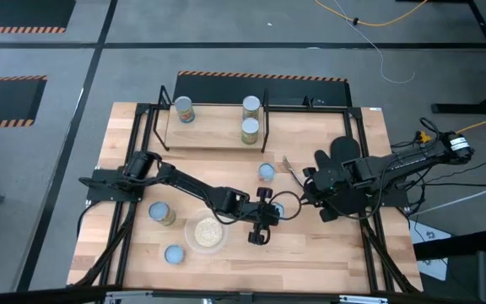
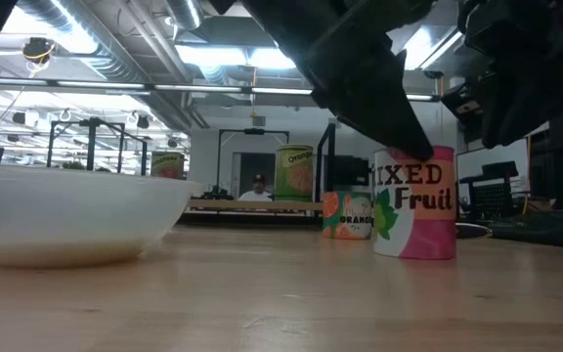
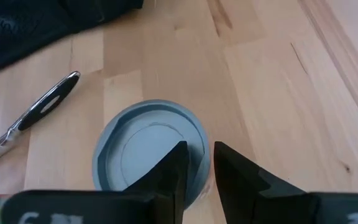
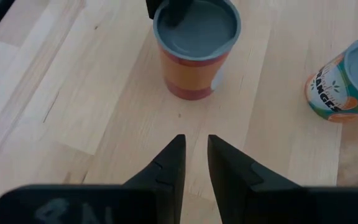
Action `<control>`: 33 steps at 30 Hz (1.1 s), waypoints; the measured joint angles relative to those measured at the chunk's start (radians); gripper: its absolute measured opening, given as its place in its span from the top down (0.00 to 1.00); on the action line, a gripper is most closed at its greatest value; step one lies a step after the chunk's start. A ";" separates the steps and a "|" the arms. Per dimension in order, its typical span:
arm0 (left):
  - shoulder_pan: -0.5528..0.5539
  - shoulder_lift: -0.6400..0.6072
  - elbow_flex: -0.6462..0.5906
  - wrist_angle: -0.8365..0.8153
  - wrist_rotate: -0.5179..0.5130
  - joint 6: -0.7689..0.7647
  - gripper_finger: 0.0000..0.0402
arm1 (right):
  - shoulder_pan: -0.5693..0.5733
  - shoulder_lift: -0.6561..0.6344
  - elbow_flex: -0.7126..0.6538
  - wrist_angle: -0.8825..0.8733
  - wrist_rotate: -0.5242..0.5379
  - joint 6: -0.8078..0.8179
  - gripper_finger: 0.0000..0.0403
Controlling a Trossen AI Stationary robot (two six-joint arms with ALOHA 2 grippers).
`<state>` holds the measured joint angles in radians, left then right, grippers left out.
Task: Pick and place cans onto a shelf
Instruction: Put the canned mixed fruits on the shelf
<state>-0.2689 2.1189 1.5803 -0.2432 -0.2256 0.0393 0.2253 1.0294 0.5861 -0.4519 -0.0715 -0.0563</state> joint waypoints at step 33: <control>0.015 -0.428 -0.001 -0.500 -0.275 -0.053 0.98 | 0.000 0.006 0.002 0.029 0.000 0.000 0.82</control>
<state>-0.2540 1.6907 1.5794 -0.7436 -0.5005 -0.0142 0.2256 1.0358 0.5877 -0.4229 -0.0715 -0.0559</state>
